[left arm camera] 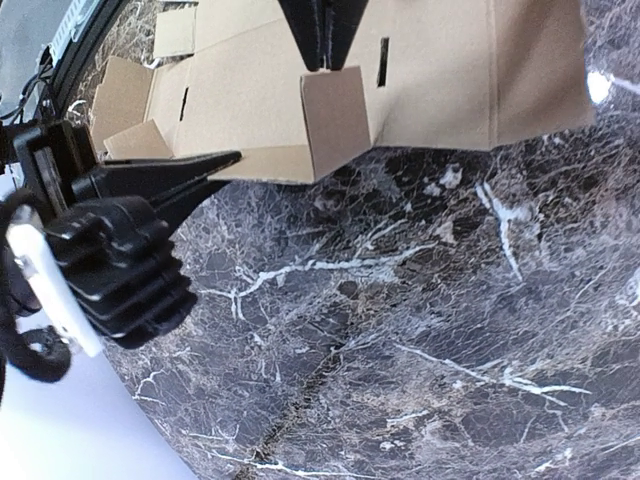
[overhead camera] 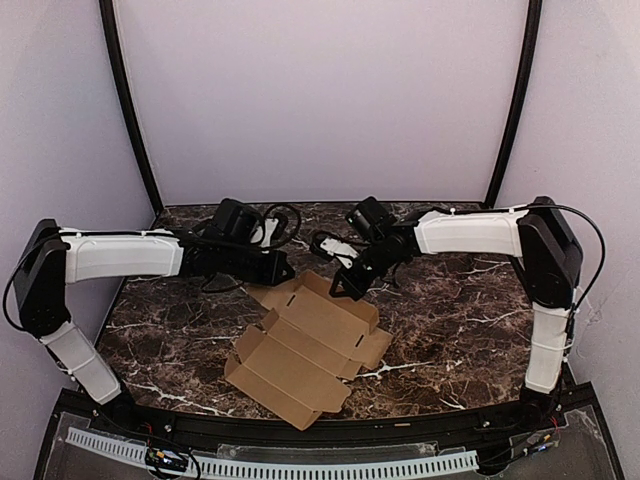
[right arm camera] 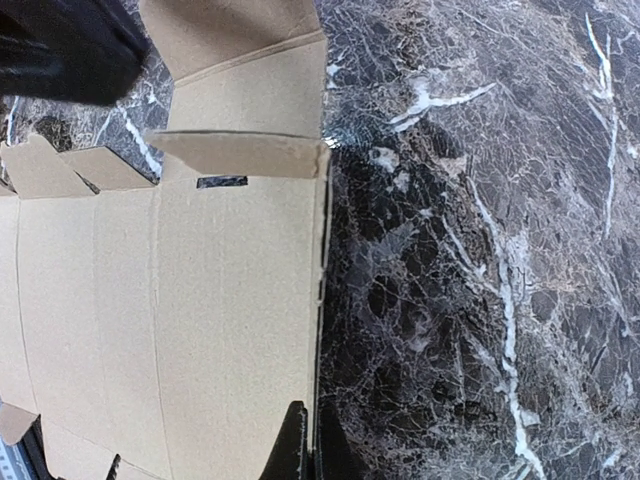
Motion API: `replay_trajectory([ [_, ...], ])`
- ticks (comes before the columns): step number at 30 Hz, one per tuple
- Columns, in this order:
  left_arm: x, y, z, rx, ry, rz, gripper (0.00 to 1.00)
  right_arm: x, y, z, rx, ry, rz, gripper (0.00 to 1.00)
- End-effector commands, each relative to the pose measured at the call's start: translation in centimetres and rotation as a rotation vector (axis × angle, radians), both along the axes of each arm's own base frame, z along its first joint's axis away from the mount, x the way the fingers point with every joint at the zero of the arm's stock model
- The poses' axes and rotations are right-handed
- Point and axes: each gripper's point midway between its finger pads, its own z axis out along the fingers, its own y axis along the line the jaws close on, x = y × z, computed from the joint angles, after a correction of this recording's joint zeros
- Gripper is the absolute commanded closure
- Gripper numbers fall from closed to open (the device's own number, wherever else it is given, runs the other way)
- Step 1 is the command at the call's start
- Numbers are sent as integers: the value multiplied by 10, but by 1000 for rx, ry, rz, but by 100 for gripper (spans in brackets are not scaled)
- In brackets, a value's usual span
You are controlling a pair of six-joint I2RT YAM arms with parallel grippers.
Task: Fold the paper box
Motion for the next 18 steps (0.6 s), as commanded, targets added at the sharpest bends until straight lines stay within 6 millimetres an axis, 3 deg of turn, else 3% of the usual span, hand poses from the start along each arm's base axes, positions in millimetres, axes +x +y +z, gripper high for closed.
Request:
replay_trajectory([
  [1,-22,39,4,136,23,23,99,-4,-2,6,22,-10,21,100],
  [8,-45,68,-15,241,114,67,99,2,-8,-5,-25,-20,-19,100],
  [18,-56,70,-52,293,220,54,99,3,-5,-2,-33,-44,-21,100],
])
